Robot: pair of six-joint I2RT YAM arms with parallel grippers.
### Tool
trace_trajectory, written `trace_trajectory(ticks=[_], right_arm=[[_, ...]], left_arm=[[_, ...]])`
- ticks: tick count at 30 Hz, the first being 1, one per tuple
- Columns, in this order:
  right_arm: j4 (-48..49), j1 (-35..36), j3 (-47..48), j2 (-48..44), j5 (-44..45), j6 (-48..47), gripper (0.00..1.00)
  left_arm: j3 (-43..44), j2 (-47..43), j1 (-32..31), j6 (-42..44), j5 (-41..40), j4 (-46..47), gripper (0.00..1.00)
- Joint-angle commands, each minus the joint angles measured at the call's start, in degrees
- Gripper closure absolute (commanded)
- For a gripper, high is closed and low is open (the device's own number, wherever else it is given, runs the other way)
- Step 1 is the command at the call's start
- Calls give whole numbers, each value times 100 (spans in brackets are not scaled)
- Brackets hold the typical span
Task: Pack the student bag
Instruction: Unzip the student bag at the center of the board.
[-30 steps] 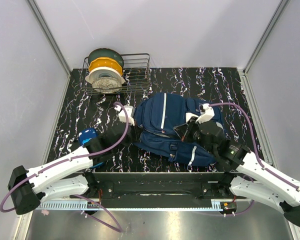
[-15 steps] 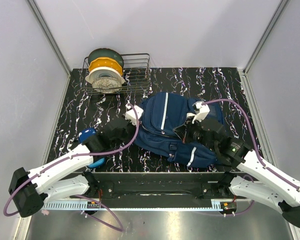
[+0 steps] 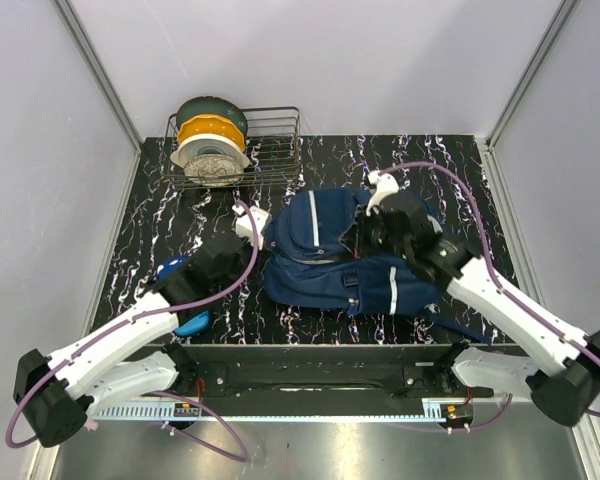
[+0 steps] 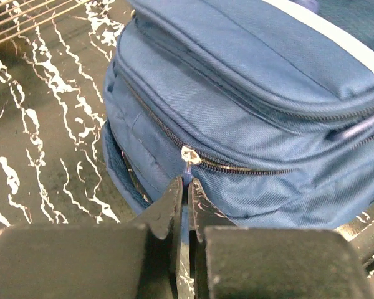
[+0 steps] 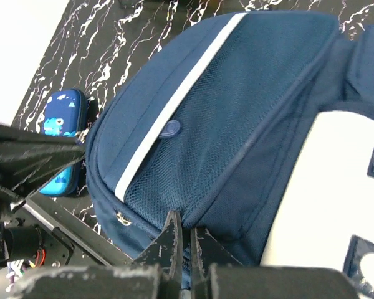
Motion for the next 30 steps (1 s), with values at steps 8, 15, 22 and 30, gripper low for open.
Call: trace_trajectory(ticks=[8,15,22,30], right_arm=[[451,-563,2273,1737,-1260,-1346,100],[-533,-704,1899,1644,594,28,83],[203,-704,-211,-182,-151,2167,24],[1461,-695,-1909,-1346,-995,3961,23]], left_arm=[[7,-234,-1710,-1078,-1166,11,100],[-10,296,-2294,-1897,-1379,731,100],[253,760,-2303,-1775,-1300,891,100],[473,1008,-2303,-1669,-1037,1093,100]])
